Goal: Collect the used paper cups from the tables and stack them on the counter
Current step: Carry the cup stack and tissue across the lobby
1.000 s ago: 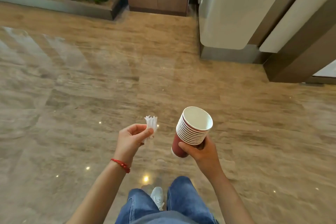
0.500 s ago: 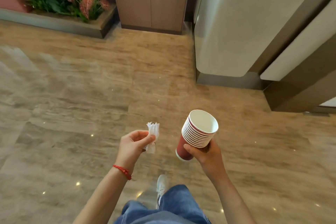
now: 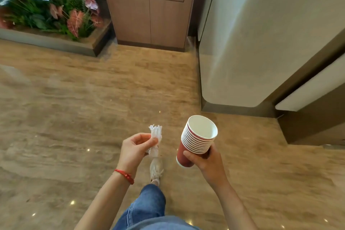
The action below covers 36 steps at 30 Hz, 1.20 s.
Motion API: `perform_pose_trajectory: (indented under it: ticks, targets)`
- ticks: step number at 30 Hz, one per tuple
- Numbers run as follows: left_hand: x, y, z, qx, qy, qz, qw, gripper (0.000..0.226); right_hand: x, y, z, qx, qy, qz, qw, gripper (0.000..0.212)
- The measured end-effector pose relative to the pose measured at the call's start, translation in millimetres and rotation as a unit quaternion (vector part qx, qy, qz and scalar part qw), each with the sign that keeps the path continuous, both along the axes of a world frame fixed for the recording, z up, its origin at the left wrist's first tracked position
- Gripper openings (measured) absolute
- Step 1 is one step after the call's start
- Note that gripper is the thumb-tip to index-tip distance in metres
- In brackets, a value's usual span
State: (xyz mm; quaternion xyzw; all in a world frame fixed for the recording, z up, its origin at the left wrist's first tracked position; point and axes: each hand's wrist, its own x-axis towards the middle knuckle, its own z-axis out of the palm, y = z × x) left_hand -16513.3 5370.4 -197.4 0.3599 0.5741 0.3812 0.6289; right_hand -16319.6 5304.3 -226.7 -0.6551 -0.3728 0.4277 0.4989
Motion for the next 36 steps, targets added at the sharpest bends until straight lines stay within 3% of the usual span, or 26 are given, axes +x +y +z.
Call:
perform_pose_trajectory:
  ticks: [10, 21, 36]
  targets:
    - [30.9, 247.8, 25.9, 0.030, 0.007, -0.017, 0.999, 0.008, 38.5, 231.7, 28.9, 0.031, 0.003, -0.026, 0.999, 0.048]
    - [91.9, 447.2, 5.3, 0.016, 0.005, -0.001, 1.000, 0.010, 106.8, 440.5, 13.7, 0.029, 0.027, -0.017, 0.999, 0.051]
    - [186.0, 737.7, 24.5, 0.036, -0.005, 0.024, 0.999, 0.006, 199.2, 741.5, 33.2, 0.040, 0.038, 0.021, 0.998, 0.053]
